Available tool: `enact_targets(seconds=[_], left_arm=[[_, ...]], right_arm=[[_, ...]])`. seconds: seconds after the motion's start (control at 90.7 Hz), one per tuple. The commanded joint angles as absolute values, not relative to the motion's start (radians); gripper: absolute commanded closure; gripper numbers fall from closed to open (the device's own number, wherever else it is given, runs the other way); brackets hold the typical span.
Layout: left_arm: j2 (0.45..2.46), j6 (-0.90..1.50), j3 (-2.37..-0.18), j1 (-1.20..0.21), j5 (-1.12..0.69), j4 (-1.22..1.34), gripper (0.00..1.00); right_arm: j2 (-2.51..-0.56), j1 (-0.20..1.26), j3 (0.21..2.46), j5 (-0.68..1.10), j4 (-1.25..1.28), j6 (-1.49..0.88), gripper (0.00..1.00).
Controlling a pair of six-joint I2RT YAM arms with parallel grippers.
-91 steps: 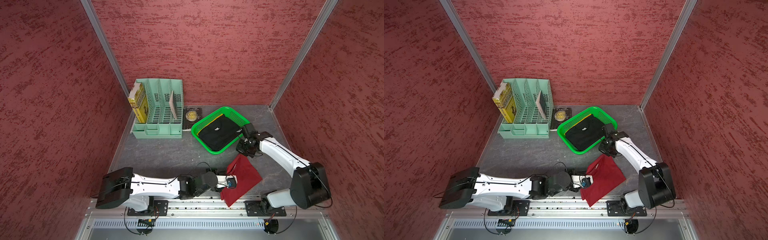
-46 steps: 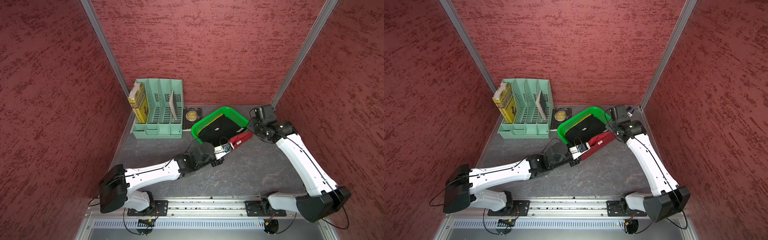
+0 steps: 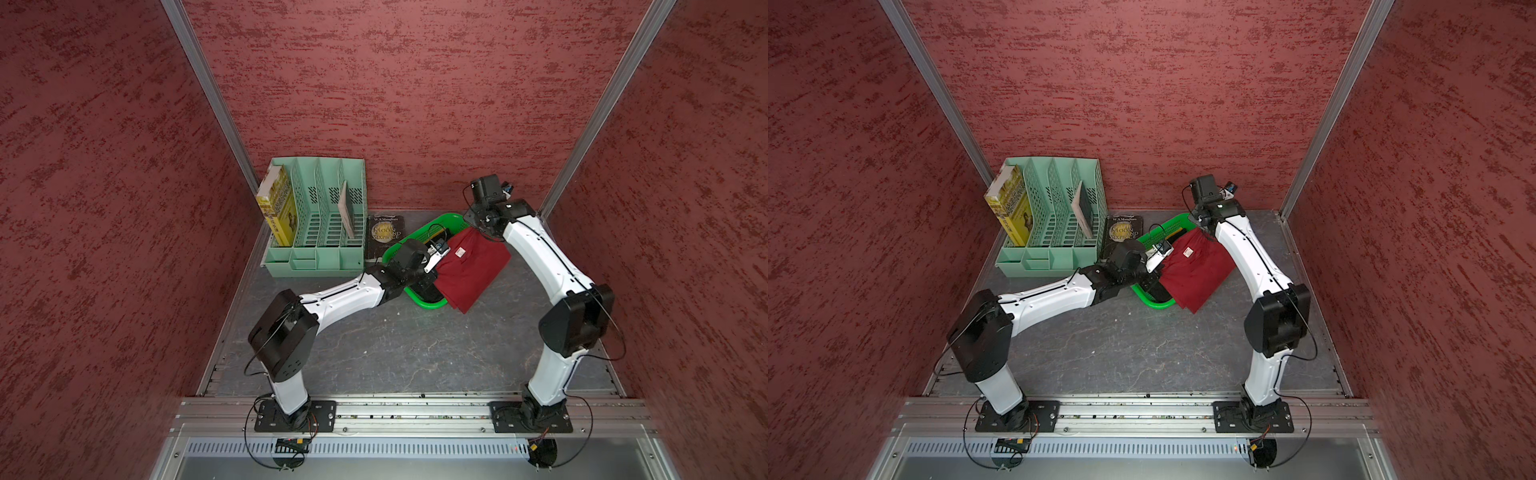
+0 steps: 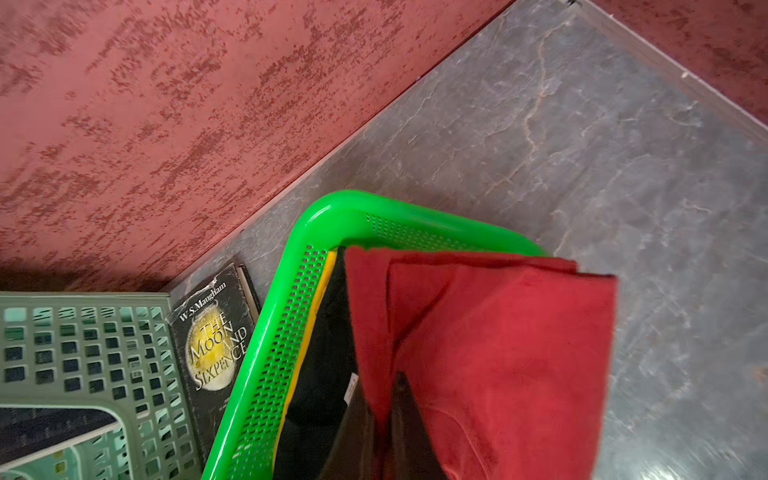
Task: Put the folded t-shirts into the basket
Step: Place the T-shirt in the bin.
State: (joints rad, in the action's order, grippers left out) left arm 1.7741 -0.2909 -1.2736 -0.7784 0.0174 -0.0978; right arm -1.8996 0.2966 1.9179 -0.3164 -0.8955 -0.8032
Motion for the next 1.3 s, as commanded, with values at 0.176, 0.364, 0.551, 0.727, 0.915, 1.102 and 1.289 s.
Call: enact_targets(seconds=[0.176, 0.364, 0.551, 0.727, 0.915, 1.102, 1.289], left_arm=[[1.844, -0.246, -1.281, -0.696, -0.016, -0.150, 1.00], [1.893, -0.287, -1.305, -0.670, 0.040, -0.174, 0.99], [1.979, -0.328, -1.344, -0.672, 0.079, -0.192, 0.99], [2.003, -0.348, -1.344, -0.635, 0.106, -0.179, 0.98], [1.968, -0.348, -1.311, -0.595, 0.097, -0.148, 0.98], [1.917, -0.346, -1.283, -0.602, 0.110, -0.126, 0.99], [1.871, -0.361, -1.269, -0.598, 0.127, -0.104, 0.99]], right_arm=[[-2.112, 0.291, 2.094, -0.274, -0.877, -0.827, 1.00], [-2.214, 0.284, 2.168, -0.248, -0.881, -0.844, 1.00], [-2.275, 0.274, 2.177, -0.192, -0.829, -0.865, 1.00], [-2.300, 0.271, 2.177, -0.170, -0.806, -0.889, 1.00], [-2.318, 0.264, 2.175, -0.134, -0.798, -0.919, 1.00], [-2.317, 0.255, 2.174, -0.114, -0.809, -0.942, 1.00], [-2.284, 0.251, 2.140, -0.122, -0.801, -0.955, 1.00]])
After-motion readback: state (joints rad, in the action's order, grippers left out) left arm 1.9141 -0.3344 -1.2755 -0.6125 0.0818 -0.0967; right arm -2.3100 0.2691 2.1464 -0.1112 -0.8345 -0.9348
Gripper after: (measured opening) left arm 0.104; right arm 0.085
